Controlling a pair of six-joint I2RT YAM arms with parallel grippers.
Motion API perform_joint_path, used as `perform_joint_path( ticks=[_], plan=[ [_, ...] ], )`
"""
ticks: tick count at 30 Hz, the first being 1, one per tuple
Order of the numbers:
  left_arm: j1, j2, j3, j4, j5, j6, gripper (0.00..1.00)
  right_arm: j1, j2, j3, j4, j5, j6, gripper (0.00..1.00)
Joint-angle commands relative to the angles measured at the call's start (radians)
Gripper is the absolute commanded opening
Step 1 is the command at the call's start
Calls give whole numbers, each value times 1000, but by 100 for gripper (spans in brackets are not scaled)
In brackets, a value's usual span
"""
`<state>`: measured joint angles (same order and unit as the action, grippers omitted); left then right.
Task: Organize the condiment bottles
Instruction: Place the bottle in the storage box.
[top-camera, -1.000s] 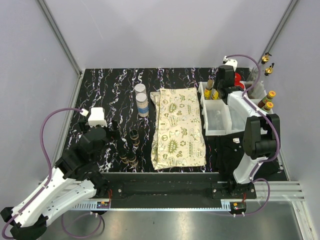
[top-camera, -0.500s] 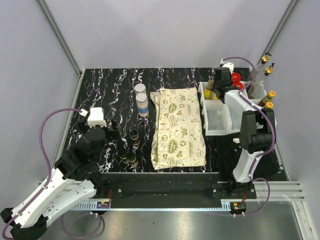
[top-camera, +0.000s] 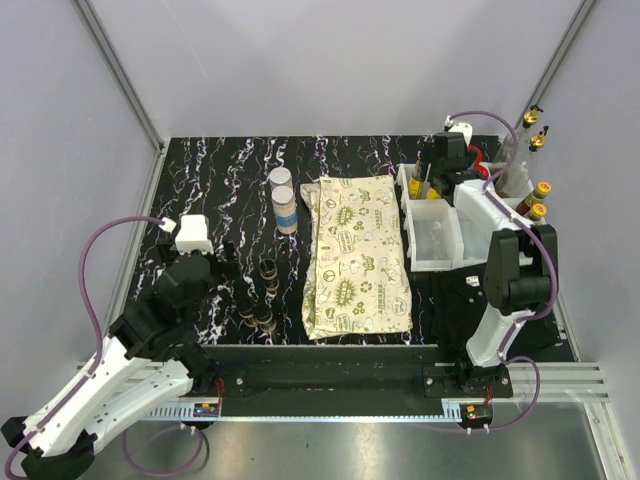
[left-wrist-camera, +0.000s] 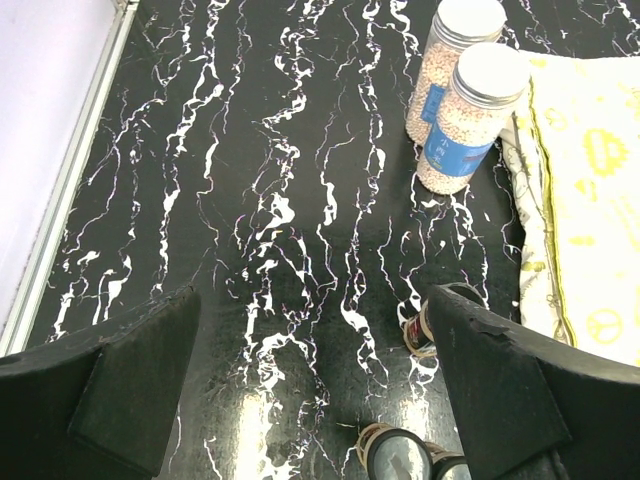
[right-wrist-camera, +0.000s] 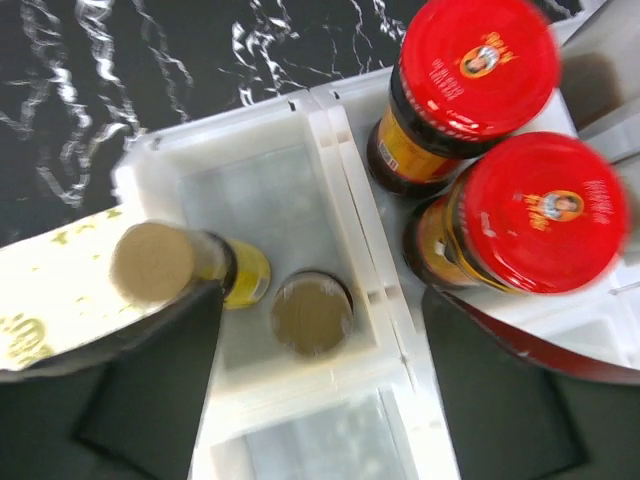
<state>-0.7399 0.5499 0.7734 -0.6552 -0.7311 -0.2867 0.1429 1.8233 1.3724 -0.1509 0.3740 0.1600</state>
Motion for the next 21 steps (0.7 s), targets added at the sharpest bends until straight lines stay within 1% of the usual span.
perform_joint_path(
  ticks=[1, 2, 3, 9, 17, 21],
  plan=[
    [4, -27, 1, 49, 29, 14, 99, -3, -212, 30, -29, -75, 3, 94],
    [5, -33, 0, 49, 32, 15, 99, -3, -266, 30, -38, -84, 6, 98],
    [5, -34, -3, 49, 33, 15, 99, -3, -294, 33, -44, -89, 7, 100],
    [5, -51, -6, 46, 45, 15, 99, -3, -490, 39, -134, -129, 18, 100],
    [4, -44, -3, 32, 79, 17, 99, -3, -751, -13, -259, -219, 42, 100],
    [5, -44, -3, 32, 90, 17, 99, -5, -826, -36, -305, -291, 42, 100]
  ],
)
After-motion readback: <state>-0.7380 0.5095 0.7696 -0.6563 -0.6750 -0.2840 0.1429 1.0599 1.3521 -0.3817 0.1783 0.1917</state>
